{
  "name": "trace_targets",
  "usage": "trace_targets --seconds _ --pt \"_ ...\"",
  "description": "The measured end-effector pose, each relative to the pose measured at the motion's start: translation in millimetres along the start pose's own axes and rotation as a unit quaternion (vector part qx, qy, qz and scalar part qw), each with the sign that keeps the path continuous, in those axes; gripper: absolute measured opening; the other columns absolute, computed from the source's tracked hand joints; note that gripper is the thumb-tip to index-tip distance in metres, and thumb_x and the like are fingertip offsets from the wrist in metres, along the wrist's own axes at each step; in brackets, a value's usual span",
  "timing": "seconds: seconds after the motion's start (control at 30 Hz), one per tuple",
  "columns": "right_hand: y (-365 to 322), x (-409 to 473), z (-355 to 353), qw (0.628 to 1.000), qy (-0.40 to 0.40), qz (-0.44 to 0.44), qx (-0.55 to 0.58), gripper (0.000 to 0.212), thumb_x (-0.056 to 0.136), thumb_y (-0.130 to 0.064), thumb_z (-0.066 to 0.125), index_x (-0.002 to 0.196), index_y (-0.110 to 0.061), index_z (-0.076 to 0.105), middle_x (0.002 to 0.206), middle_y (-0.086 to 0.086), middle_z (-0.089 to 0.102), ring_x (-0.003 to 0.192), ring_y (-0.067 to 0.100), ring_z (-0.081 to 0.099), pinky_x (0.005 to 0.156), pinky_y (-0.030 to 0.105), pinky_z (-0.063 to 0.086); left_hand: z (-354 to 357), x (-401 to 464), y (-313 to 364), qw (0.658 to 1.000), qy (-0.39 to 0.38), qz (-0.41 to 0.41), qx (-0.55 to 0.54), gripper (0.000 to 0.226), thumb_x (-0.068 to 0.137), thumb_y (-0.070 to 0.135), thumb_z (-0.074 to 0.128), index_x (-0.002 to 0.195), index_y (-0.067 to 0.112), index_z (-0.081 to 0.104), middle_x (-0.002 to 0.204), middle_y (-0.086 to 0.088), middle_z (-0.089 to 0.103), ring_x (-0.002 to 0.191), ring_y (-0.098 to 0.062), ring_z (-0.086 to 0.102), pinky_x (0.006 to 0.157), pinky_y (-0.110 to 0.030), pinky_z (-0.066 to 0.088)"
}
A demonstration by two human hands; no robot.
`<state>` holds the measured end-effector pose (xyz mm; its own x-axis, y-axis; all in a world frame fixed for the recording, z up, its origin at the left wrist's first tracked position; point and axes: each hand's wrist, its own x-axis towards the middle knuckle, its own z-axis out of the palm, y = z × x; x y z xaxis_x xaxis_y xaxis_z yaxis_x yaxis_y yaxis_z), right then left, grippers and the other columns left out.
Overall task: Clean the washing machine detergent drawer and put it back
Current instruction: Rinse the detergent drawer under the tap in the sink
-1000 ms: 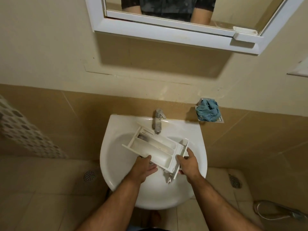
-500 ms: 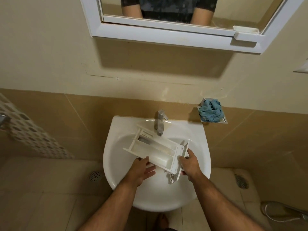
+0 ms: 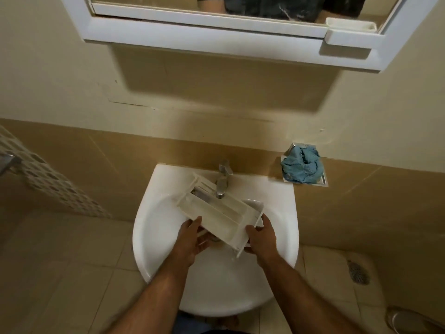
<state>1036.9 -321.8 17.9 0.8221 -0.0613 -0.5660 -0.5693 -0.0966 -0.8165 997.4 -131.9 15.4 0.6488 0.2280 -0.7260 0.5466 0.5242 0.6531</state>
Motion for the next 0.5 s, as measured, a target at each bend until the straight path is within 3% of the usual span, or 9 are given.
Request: trace_targets --seconds 0.17,0.4,0.5 --pt "4 -3 4 1.000 0.008 -0.021 -0.018 0.065 0.093 -0.007 0.058 0.149 -0.030 0.032 0.116 0.010 0.060 0.090 0.021 0.064 0.051 0.031 0.058 -3 5 -3 1.000 0.017 -0.011 -0.006 0.016 0.099 0.028 0.055 0.113 0.021 0.057 0.104 -0.004 0.069 0.093 -0.025 0.069 0.068 -0.034 0.054" --pt "-1 -10 7 0.997 0.053 -0.042 -0.040 0.059 0.089 -0.010 0.058 0.142 -0.030 0.040 0.097 0.000 0.063 0.085 0.021 0.065 0.052 0.037 0.059 -6 5 4 1.000 -0.011 -0.006 0.021 0.021 0.101 0.028 0.052 0.120 0.020 0.055 0.113 -0.005 0.067 0.100 -0.027 0.067 0.073 -0.036 0.054" --pt "-3 -13 5 0.995 0.073 -0.045 -0.050 0.056 0.088 -0.010 0.058 0.139 -0.029 0.044 0.097 0.004 0.065 0.081 0.023 0.066 0.053 0.041 0.060 -3 5 7 0.999 -0.023 -0.008 0.038 0.020 0.101 0.028 0.051 0.119 0.020 0.055 0.113 -0.006 0.068 0.100 -0.027 0.067 0.077 -0.037 0.053"
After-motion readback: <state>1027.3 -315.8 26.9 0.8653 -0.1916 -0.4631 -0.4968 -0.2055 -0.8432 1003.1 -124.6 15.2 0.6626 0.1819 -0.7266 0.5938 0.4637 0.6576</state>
